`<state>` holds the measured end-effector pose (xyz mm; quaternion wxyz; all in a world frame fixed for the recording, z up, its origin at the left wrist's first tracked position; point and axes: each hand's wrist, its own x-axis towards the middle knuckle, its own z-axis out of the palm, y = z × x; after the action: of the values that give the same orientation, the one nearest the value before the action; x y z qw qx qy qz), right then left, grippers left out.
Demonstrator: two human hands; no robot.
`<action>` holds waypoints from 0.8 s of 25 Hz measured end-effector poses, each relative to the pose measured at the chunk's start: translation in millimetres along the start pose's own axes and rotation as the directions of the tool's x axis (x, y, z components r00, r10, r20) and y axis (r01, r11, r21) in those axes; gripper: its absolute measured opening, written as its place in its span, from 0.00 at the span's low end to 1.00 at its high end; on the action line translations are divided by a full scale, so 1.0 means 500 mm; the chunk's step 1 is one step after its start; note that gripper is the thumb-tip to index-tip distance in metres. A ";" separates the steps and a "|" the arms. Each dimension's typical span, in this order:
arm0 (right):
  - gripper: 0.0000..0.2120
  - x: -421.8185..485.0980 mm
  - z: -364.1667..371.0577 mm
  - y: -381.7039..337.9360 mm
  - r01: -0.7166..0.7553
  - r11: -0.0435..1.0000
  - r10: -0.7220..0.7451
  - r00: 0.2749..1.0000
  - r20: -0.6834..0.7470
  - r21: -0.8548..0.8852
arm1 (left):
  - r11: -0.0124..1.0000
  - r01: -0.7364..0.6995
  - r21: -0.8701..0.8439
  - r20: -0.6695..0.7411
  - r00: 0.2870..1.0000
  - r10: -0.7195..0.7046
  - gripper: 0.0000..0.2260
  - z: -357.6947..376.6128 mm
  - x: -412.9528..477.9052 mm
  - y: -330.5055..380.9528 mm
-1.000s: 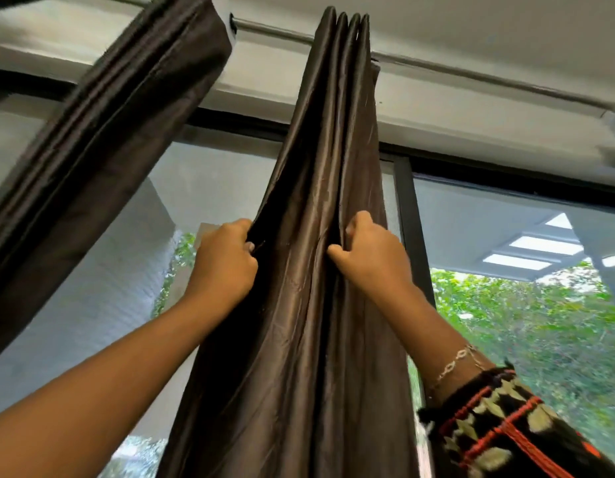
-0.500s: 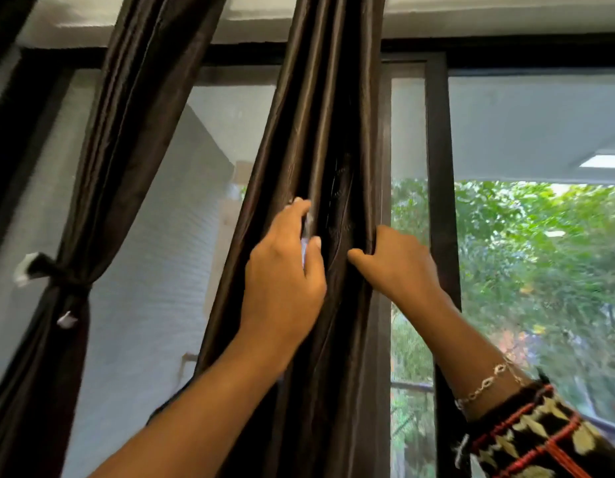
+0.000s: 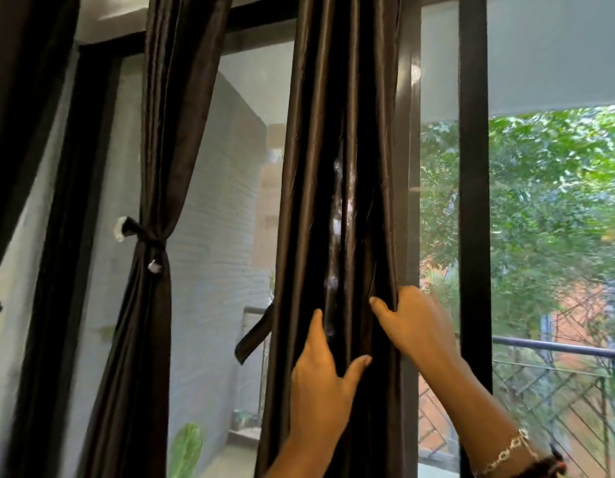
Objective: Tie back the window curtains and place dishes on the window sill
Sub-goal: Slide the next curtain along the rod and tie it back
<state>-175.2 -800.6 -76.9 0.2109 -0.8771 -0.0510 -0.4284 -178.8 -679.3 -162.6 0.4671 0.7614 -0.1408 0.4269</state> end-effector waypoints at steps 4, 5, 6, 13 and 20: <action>0.18 -0.058 0.032 0.039 -0.028 0.999 0.030 0.999 0.042 -0.029 | 0.980 0.103 0.171 0.072 0.991 -0.117 0.26 0.043 -0.043 -0.006; 0.18 -0.066 0.038 0.046 -0.037 0.999 0.038 0.997 0.061 -0.024 | 0.973 0.126 0.191 0.094 0.985 -0.146 0.25 0.050 -0.052 -0.005; 0.18 -0.072 0.042 0.053 -0.047 0.999 0.049 0.995 0.083 -0.017 | 0.966 0.150 0.211 0.111 0.978 -0.177 0.24 0.056 -0.062 -0.005; 0.19 -0.087 0.067 0.064 -0.094 0.994 0.084 0.983 0.162 0.051 | 0.950 0.090 0.299 0.126 0.983 -0.133 0.20 0.079 -0.113 -0.018; 0.26 -0.099 0.090 0.045 -0.090 0.955 0.033 0.979 0.201 0.281 | 0.924 -0.041 0.379 0.178 0.984 -0.029 0.17 0.087 -0.122 -0.016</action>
<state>-167.4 -798.1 -146.8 0.3441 -0.8757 -0.1057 -0.3218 -187.9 -722.4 -223.7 0.2942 0.8727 -0.0991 0.3769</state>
